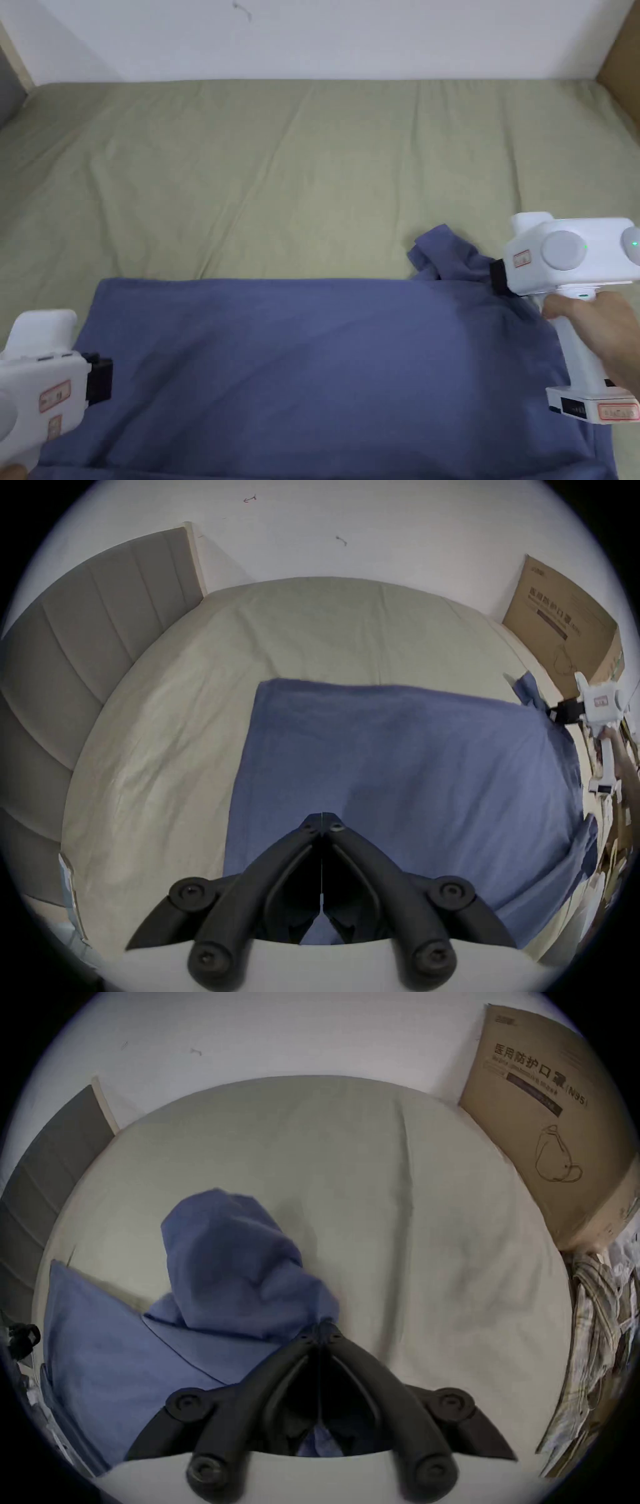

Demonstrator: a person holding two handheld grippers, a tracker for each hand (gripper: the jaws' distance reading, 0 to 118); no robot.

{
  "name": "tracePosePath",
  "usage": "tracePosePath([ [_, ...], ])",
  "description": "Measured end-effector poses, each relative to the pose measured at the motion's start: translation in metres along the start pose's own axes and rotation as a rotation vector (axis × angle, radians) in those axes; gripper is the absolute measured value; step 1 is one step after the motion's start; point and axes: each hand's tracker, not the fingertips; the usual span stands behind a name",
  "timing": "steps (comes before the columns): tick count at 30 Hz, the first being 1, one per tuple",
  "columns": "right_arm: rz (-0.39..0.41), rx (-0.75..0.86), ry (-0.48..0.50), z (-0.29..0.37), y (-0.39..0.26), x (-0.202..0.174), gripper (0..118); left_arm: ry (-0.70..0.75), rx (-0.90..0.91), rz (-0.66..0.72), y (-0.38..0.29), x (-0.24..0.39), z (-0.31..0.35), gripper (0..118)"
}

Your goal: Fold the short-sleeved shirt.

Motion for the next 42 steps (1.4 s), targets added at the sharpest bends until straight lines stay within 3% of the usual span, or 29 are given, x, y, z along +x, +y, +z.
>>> tracePosePath([
  [1,-0.013,0.009,-0.004,0.002,0.003,0.005,1,0.001,0.01,0.015,0.007,-0.004,-0.004,3],
  [2,-0.03,0.013,0.001,0.004,0.004,0.009,1,0.001,0.009,0.022,0.016,-0.008,-0.01,16],
  [3,-0.045,0.013,0.011,0.006,0.005,0.012,1,0.008,0.008,0.024,0.024,-0.011,-0.015,51],
  [4,-0.057,0.013,0.021,0.007,0.005,0.014,1,0.011,0.003,0.029,0.034,-0.015,-0.025,78],
  [5,-0.065,0.013,0.024,0.008,0.005,0.017,1,0.017,-0.012,0.032,0.044,-0.019,-0.036,94],
  [12,-0.061,0.015,0.033,0.005,0.005,0.02,1,0.088,-0.019,0.099,0.091,-0.036,-0.091,99],
  [16,-0.075,0.01,0.043,0.0,0.003,0.02,1,0.049,-0.047,0.155,0.103,-0.036,-0.112,98],
  [20,-0.065,0.004,0.044,-0.001,0.004,0.02,1,0.077,-0.115,0.056,0.109,-0.026,-0.125,86],
  [21,-0.065,0.007,0.045,0.0,0.005,0.02,1,0.081,-0.088,0.047,0.111,-0.024,-0.116,72],
  [23,-0.077,0.008,0.057,0.005,0.007,0.02,1,0.049,-0.082,0.052,0.116,-0.024,-0.105,17],
  [24,-0.086,0.008,0.071,0.009,0.008,0.02,1,0.01,-0.088,0.079,0.118,-0.023,-0.101,1],
  [30,-0.06,0.095,0.078,0.071,0.006,0.023,1,0.023,-0.047,0.02,0.112,-0.035,-0.088,1],
  [32,-0.061,0.123,0.088,0.097,0.002,0.024,1,0.021,-0.019,0.002,0.105,-0.031,-0.026,1],
  [38,-0.025,0.183,0.081,0.175,-0.046,0.021,1,-0.002,0.076,-0.013,0.08,-0.07,0.047,1],
  [42,-0.015,0.183,0.093,0.211,-0.102,0.019,1,0.01,0.084,-0.025,0.018,-0.044,0.113,1],
])
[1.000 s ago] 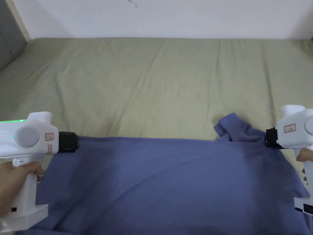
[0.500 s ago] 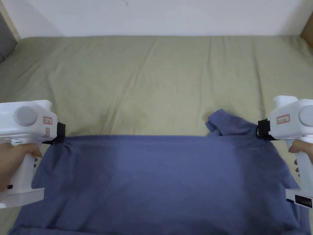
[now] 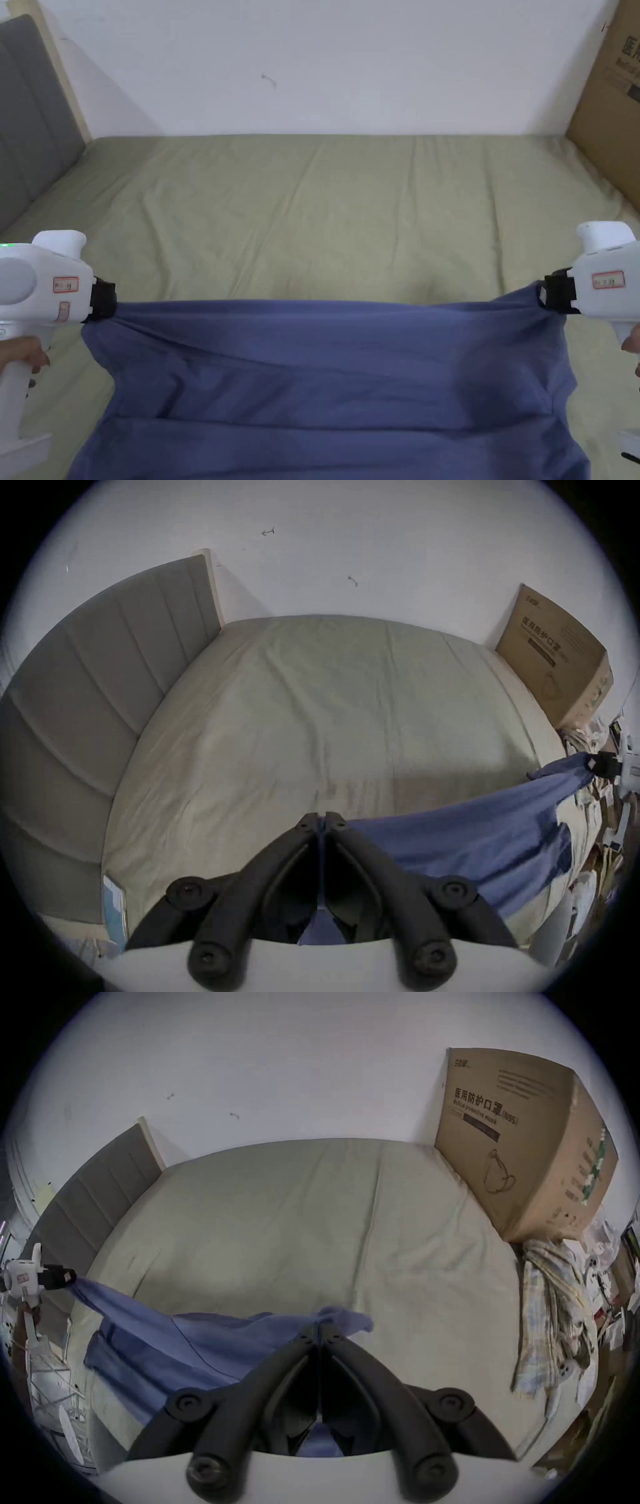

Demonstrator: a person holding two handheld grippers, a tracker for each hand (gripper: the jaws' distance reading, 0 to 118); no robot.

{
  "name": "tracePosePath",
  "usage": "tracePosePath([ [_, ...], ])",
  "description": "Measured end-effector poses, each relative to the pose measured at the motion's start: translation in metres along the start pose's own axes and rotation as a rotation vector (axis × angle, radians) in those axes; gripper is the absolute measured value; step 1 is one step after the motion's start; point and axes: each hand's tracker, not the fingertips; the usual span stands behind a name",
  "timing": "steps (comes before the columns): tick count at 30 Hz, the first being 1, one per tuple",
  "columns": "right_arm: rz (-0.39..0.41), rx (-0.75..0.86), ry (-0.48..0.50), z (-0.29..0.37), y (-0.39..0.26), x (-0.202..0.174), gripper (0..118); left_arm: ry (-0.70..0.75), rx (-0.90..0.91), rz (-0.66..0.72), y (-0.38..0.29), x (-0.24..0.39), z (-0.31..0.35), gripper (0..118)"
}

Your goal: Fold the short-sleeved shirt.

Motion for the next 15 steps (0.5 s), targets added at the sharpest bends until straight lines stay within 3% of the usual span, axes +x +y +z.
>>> tracePosePath([
  [6,0.029,-0.11,-0.015,0.033,-0.103,-0.007,1,-0.037,-0.085,0.022,-0.098,-0.007,0.022,1],
  [10,-0.033,-0.232,-0.016,0.017,-0.163,-0.005,1,-0.035,-0.22,0.08,-0.149,-0.014,0.001,1],
  [15,-0.062,-0.251,-0.023,0.001,-0.189,0.005,1,-0.014,-0.193,0.1,-0.162,-0.016,-0.002,3],
])
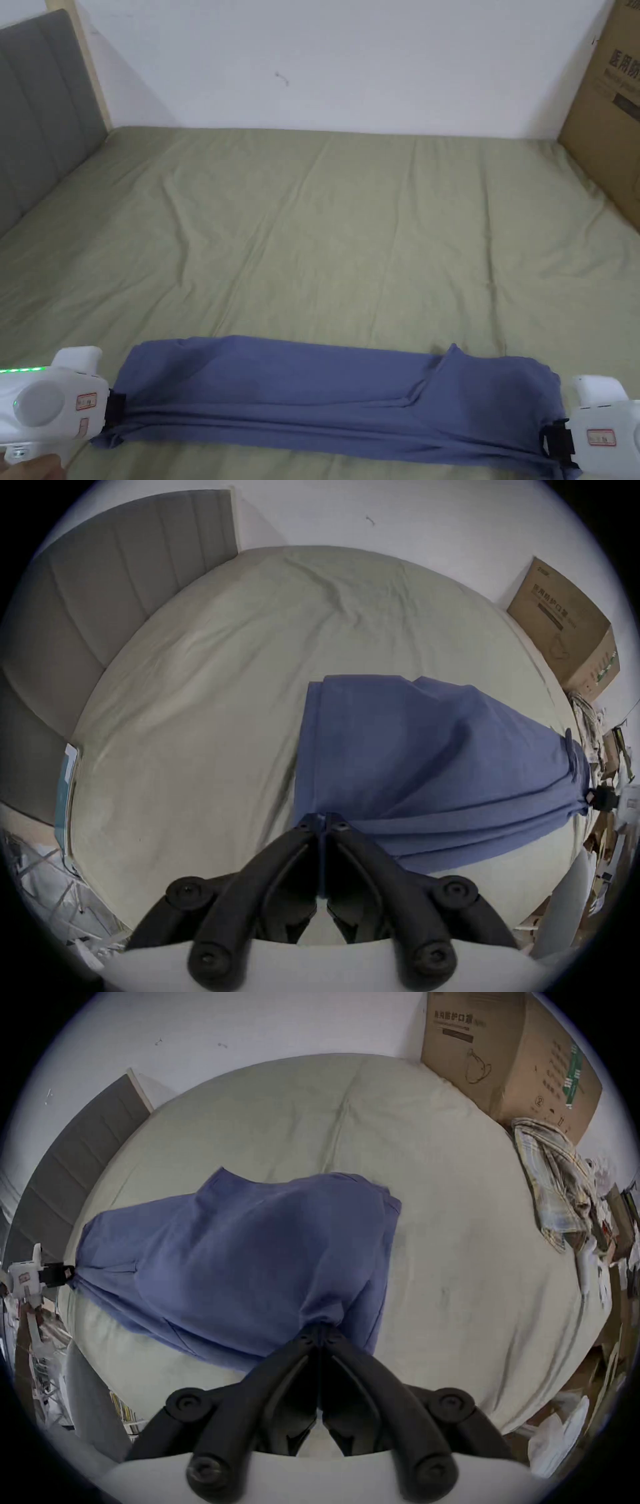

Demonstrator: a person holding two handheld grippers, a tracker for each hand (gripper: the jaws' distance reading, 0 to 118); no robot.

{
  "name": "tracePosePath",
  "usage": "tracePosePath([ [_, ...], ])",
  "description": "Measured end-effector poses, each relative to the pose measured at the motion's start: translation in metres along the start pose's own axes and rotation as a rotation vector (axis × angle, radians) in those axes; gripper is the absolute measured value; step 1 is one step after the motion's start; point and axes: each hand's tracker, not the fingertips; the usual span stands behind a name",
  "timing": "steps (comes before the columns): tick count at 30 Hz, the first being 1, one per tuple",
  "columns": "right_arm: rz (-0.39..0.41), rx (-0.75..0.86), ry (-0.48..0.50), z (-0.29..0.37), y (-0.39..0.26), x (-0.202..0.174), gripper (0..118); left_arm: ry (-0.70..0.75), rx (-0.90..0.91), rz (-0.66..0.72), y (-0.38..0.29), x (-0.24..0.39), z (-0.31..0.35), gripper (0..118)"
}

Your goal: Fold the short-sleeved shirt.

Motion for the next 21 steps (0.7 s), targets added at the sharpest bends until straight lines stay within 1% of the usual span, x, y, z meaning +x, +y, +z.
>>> tracePosePath([
  [1,-0.003,0.012,-0.004,0.0,0.0,-0.001,1,0.005,0.0,0.001,0.003,0.001,0.001,6],
  [2,0.001,0.018,-0.008,-0.001,0.001,-0.001,2,0.019,-0.007,0.0,0.009,-0.005,-0.008,16],
  [3,0.008,0.021,-0.018,-0.001,0.003,-0.003,11,0.058,-0.011,-0.024,0.012,-0.007,-0.009,37],
  [4,0.018,0.022,-0.029,0.001,0.002,-0.005,24,0.087,-0.01,-0.049,0.015,-0.008,-0.009,55],
  [5,0.028,0.026,-0.044,0.002,0.003,-0.006,37,0.087,-0.006,-0.054,0.016,-0.01,-0.007,73],
  [6,0.039,0.031,-0.063,0.005,0.004,-0.007,47,0.081,-0.001,-0.045,0.013,-0.01,-0.005,91],
  [7,0.046,0.037,-0.072,0.008,0.005,-0.009,51,0.064,0.005,-0.025,0.014,-0.013,-0.001,97],
  [10,0.049,0.086,-0.087,0.026,0.012,-0.018,52,0.013,0.062,0.052,0.017,-0.019,0.017,98],
  [12,0.062,0.138,-0.084,0.04,0.02,-0.029,52,-0.003,0.097,0.059,0.023,-0.02,0.029,98],
  [15,0.095,0.214,-0.061,0.054,0.034,-0.052,52,-0.019,0.155,0.044,0.025,-0.004,0.057,97],
  [16,0.106,0.24,-0.044,0.058,0.038,-0.063,51,-0.029,0.157,0.042,0.027,0.0,0.062,95],
  [17,0.12,0.27,-0.032,0.061,0.039,-0.072,45,-0.046,0.162,0.038,0.027,0.002,0.065,81],
  [18,0.154,0.312,-0.028,0.061,0.039,-0.084,18,-0.087,0.177,0.032,0.024,0.008,0.071,42],
  [20,0.2,0.37,-0.078,0.057,0.031,-0.11,2,-0.094,0.174,0.035,0.018,0.014,0.071,17],
  [21,0.189,0.403,-0.081,0.055,0.025,-0.12,1,-0.089,0.166,0.042,0.012,0.018,0.068,5],
])
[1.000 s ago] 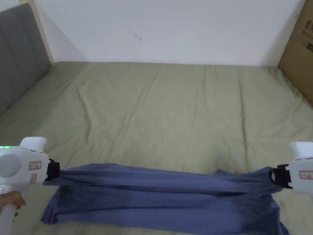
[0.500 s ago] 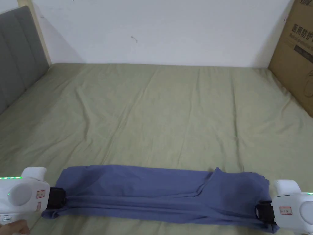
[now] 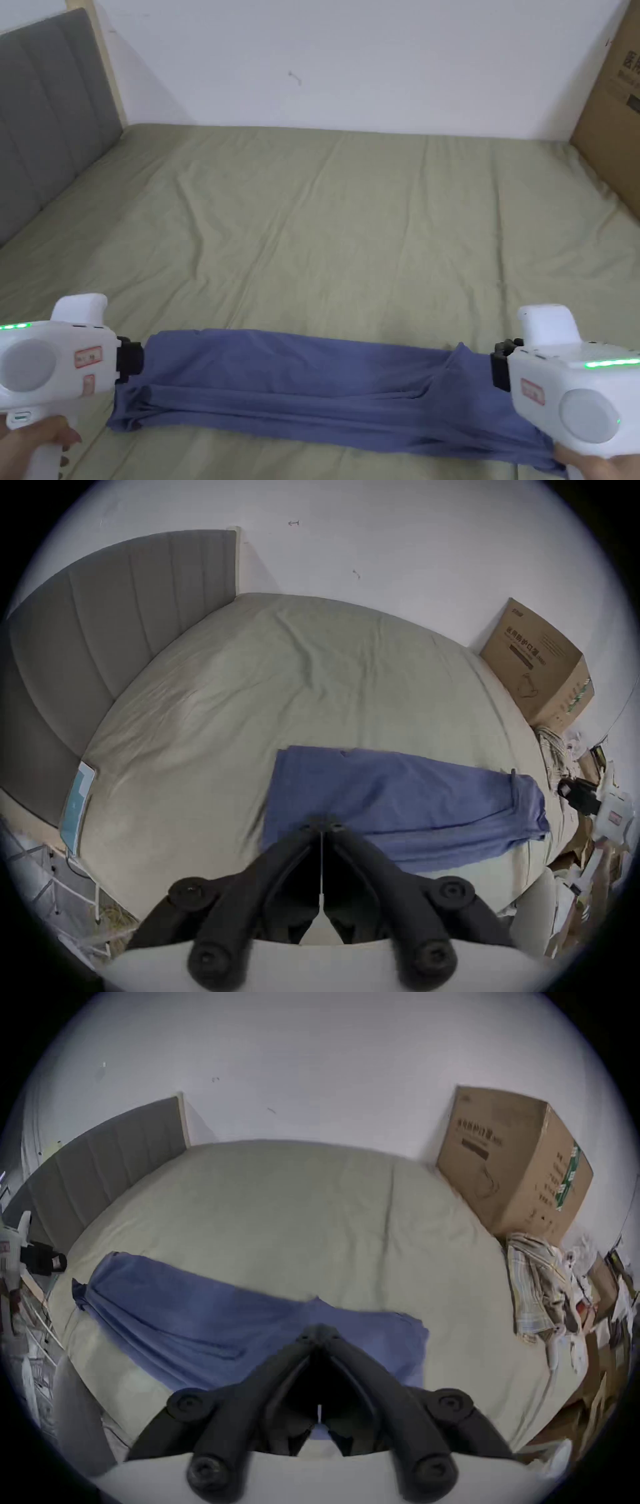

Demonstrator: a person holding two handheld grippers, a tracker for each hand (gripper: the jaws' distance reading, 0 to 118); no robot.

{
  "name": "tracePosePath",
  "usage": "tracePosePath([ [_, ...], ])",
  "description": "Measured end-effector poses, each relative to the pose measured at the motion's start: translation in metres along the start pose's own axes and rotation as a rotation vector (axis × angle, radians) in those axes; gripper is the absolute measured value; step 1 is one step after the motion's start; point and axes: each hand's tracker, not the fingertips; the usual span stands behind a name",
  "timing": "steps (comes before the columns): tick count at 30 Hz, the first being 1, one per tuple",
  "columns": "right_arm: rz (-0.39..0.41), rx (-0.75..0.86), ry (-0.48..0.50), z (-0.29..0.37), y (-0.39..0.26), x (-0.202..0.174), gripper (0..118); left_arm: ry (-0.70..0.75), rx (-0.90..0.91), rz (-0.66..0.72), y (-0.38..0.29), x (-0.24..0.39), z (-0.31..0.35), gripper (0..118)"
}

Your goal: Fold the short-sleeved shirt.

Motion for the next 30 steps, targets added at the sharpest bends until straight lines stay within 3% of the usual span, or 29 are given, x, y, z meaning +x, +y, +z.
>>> tracePosePath([
  [3,-0.164,0.009,0.127,-0.002,-0.008,-0.023,1,-0.042,-0.041,-0.004,-0.028,0.009,-0.003,0],
  [7,-0.133,0.006,0.126,-0.009,-0.005,-0.052,1,-0.018,-0.058,0.01,-0.04,-0.002,-0.003,0],
  [10,-0.136,0.062,0.152,-0.003,0.003,-0.062,1,-0.069,-0.033,0.155,-0.03,-0.034,0.001,1],
  [11,-0.149,0.082,0.163,-0.003,0.006,-0.062,1,-0.095,-0.038,0.204,-0.03,-0.043,0.001,8],
  [14,-0.18,0.129,0.143,-0.002,0.014,-0.066,1,-0.153,-0.1,0.321,-0.02,-0.076,-0.015,88],
  [15,-0.186,0.138,0.135,-0.004,0.017,-0.066,1,-0.163,-0.1,0.347,-0.021,-0.082,-0.02,106],
  [16,-0.185,0.144,0.135,-0.004,0.019,-0.067,1,-0.197,-0.09,0.365,-0.021,-0.089,-0.026,110],
  [20,-0.184,0.155,0.118,-0.005,0.021,-0.072,1,-0.286,-0.143,0.478,-0.019,-0.109,-0.067,111],
  [23,-0.192,0.269,0.078,0.002,0.016,-0.076,1,-0.377,-0.216,0.547,-0.024,-0.106,-0.092,110],
  [28,-0.193,0.239,0.045,-0.007,0.018,-0.073,1,-0.388,-0.207,0.514,-0.021,-0.099,-0.112,112],
  [30,-0.211,0.27,0.039,-0.005,0.016,-0.072,1,-0.41,-0.175,0.604,-0.018,-0.1,-0.115,112],
])
